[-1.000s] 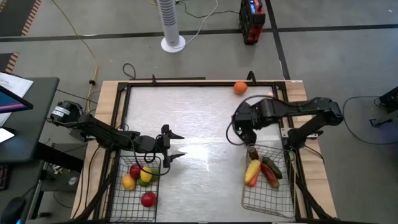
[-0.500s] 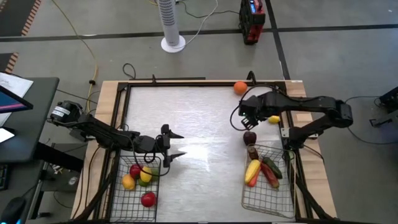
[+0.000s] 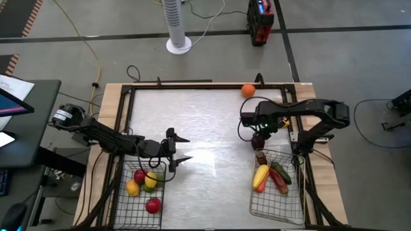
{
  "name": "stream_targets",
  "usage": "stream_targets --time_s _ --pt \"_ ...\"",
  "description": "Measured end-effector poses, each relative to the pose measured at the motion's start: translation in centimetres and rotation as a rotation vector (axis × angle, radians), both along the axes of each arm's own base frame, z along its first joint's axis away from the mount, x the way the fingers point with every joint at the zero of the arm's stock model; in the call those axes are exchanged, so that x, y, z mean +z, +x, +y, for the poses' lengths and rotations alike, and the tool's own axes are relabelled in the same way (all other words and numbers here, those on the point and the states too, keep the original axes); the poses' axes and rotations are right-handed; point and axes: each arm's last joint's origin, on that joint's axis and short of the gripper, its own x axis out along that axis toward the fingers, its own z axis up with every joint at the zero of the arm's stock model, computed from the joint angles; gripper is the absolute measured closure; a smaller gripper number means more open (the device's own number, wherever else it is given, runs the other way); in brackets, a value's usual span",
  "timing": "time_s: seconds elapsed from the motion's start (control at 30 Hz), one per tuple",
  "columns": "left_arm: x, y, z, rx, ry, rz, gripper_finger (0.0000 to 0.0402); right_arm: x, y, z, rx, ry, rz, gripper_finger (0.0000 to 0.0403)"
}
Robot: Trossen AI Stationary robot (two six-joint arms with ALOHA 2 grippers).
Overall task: Sort produce into baskets
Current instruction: Put the red apple into the black wire basket
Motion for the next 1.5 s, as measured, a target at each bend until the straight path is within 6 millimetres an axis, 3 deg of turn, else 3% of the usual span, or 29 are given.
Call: stream_targets --time_s 0.2,0.37,0.5,0.87,1.07,1.33,1.5 --pt "0.0 0.0 0.0 0.000 0.000 0.000 0.0060 -1.9 1.4 0.0 0.027 0.145 -0.012 0.0143" --pt "0.0 0.0 0.0 -0.002 0.005 0.001 0.0060 -3.4 3.7 -0.1 0.059 0.245 -0.211 0.0143" --pt "0.0 0.0 0.0 -0.002 0.007 0.001 0.0060 -3.4 5.5 -0.5 0.104 0.237 -0.397 0.0143" --pt "0.0 0.0 0.0 -0.002 0.006 0.006 0.0060 0.1 10.4 -0.5 0.254 0.201 -0.791 0.0143" --pt "-0.2 -0.1 0.0 -0.004 -0.003 0.020 0.0060 3.2 11.9 -0.1 0.301 0.137 -0.860 0.0143" --pt "-0.2 -0.1 0.0 -0.003 0.004 0.022 0.0060 7.2 13.1 4.0 0.573 -0.030 -0.834 0.0143" --pt "-0.2 -0.1 0.0 0.000 -0.003 0.020 0.0060 7.6 13.2 6.2 0.689 -0.051 -0.821 0.0138"
